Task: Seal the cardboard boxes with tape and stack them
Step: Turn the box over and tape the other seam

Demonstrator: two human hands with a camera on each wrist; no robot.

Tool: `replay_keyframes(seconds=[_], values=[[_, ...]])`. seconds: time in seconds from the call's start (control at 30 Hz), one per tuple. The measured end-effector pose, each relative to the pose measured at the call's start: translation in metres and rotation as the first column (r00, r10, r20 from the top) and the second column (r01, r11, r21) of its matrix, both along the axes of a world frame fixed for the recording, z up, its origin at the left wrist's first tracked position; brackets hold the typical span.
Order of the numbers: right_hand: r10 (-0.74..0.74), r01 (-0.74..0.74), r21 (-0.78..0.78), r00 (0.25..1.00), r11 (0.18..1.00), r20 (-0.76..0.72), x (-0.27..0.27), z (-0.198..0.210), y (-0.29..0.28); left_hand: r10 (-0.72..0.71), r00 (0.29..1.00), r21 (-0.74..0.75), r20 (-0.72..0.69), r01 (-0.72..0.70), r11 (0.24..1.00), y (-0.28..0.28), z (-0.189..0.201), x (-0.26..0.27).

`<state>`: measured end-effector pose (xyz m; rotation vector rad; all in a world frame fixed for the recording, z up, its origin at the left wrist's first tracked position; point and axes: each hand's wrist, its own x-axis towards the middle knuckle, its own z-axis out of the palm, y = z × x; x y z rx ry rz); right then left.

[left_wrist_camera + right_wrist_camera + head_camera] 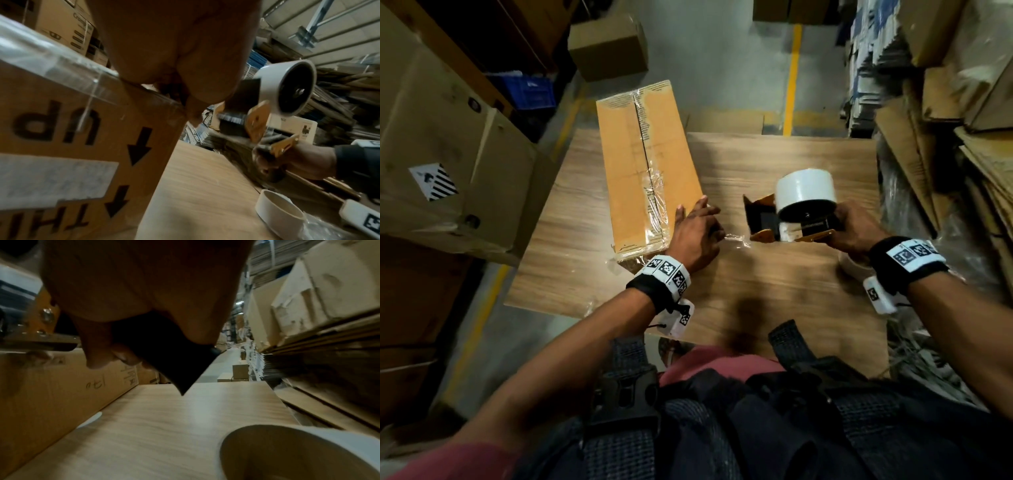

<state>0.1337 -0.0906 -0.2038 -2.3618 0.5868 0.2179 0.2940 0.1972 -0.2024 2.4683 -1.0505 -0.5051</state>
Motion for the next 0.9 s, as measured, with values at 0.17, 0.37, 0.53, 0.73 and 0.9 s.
replay_keyframes(seconds=[0.17,0.37,0.53,0.73,0.9], values=[[0.146,-0.148,-0.151,0.989,0.977,-0.028,-0.003,-0.005,-0.002,-0.003,1.000,0.012,-0.010,0.003,1.000,-0.005,-0.001,0.000],[0.214,-0.239,-0.246,0.969,0.939,-0.124,0.016,-0.007,0.009,-0.020,1.000,0.032,0.006,0.019,0.999,-0.004,-0.002,0.001],[0.237,-0.384,-0.461,0.908,0.800,-0.346,0.007,0.000,0.002,0.039,0.999,-0.009,-0.023,-0.039,0.999,0.008,-0.001,0.011],[0.025,-0.071,-0.197,0.973,0.978,-0.227,-0.019,-0.004,-0.008,0.019,0.999,0.001,-0.035,-0.019,1.000,0.016,-0.002,0.027],[0.001,-0.027,-0.099,0.967,0.995,-0.254,-0.002,-0.039,0.016,-0.010,0.991,0.045,0.135,0.004,0.999,0.015,-0.004,0.028]])
